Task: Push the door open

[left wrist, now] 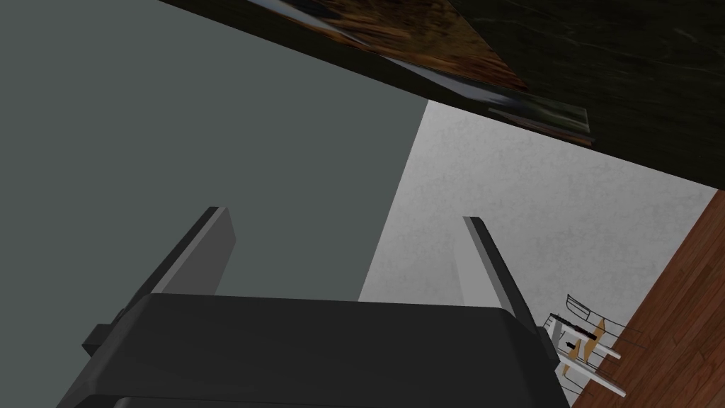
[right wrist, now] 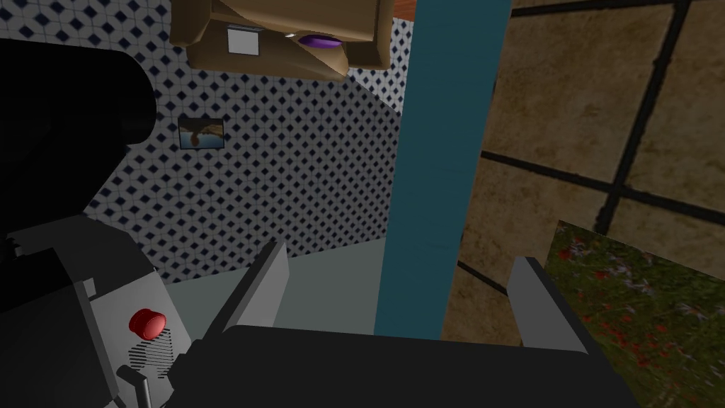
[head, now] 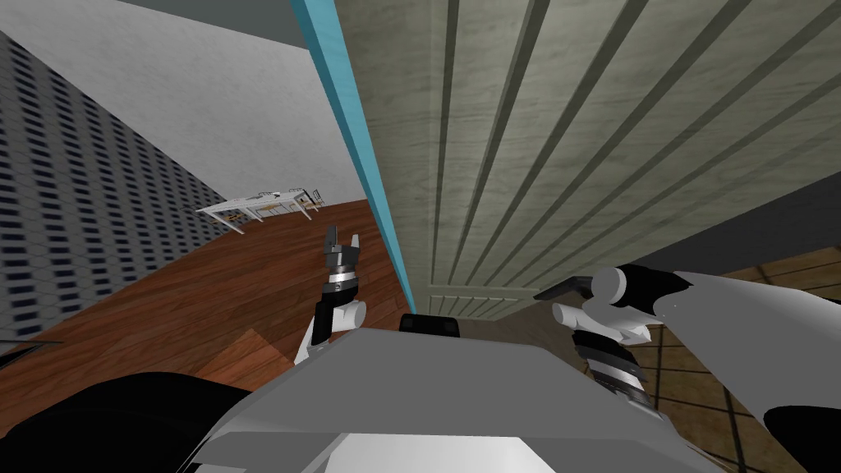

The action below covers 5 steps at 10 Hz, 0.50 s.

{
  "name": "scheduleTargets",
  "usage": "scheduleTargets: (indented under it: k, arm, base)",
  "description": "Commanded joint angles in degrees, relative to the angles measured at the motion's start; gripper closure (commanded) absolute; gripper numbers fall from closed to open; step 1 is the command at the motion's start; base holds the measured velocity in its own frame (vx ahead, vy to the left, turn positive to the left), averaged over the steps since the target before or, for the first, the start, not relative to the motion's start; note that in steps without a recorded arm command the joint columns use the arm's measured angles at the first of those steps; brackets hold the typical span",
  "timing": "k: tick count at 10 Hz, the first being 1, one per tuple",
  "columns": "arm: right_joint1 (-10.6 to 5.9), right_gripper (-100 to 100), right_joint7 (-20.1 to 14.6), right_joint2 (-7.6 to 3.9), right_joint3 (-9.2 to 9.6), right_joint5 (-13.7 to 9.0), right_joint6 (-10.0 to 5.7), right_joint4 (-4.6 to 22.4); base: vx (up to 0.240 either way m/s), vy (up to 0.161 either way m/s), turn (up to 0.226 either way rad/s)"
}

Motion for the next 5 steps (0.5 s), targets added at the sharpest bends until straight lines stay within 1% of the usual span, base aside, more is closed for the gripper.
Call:
scheduleTargets:
  k: [1, 3, 4, 5]
  arm:
    - [0.0, -100, 0.0, 0.0, 0.0, 0.0, 0.0, 0.0]
    - [0.0, -100, 0.0, 0.0, 0.0, 0.0, 0.0, 0.0]
    - [0.06, -100, -0.3, -0.32, 0.06, -0.2, 0.21, 0.2]
    - [0.07, -100, -0.4, -0.37, 0.07, -0.2, 0.24, 0.2]
  base:
    - [0.0, 0.0, 0.0]
    - [-0.001, 0.002, -0.006]
    - [0.016, -0.049, 0.14]
    - [0.018, -0.055, 0.149]
